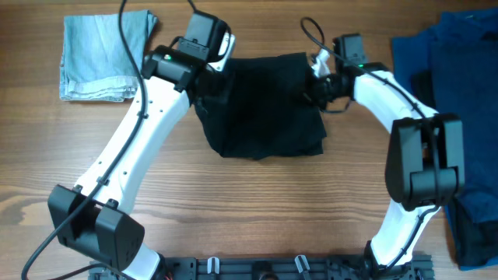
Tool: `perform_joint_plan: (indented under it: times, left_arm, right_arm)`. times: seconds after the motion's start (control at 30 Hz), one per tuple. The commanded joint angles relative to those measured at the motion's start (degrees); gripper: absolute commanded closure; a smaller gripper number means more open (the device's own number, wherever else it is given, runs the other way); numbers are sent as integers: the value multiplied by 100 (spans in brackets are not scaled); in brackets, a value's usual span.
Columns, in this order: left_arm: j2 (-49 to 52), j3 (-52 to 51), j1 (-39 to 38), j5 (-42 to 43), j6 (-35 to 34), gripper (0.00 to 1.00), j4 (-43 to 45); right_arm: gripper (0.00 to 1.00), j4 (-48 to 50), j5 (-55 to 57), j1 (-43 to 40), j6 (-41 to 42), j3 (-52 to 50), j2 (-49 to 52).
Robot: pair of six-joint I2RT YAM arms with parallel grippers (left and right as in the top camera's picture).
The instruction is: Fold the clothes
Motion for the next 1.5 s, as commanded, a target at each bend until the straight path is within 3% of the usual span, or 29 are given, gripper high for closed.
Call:
perform_joint_plan:
  times: [0.0,0.13,0.27,0.53,0.77,1.13,1.4,1.47]
  left_arm:
    - [-223,142,-177,61,-61,96,146]
    - [-201,142,-372,101,-210,96,343]
    - [-184,142,-481,103,-210,96,485]
    - [-46,142,-525,407,-221,96,802]
    - [243,142,-577,949,-232,96,868]
    - [785,127,-1298,940,-208,92,905]
    - [1462,127,-1349,1003,-369,90,1665]
    - [1464,127,-1349,1169,-365,58,1902]
  right_arm:
    - [96,-820,1504,-315,-1104,-35,-63]
    - [96,-1342,2583,-337,-1244,-39,-61]
    - [96,-1239,3082,-339,-1237,-313,-42]
    - [96,-752,3077,-339,-1222,-1032,-39]
    - [96,-750,3075,-339,-1224,-1045,-39]
    - [96,-734,2983,-337,-1231,-1045,-39]
    - [96,-726,2774,-337,-1228,-1045,-39]
    - [96,-719,2774,-337,-1226,-1043,-39]
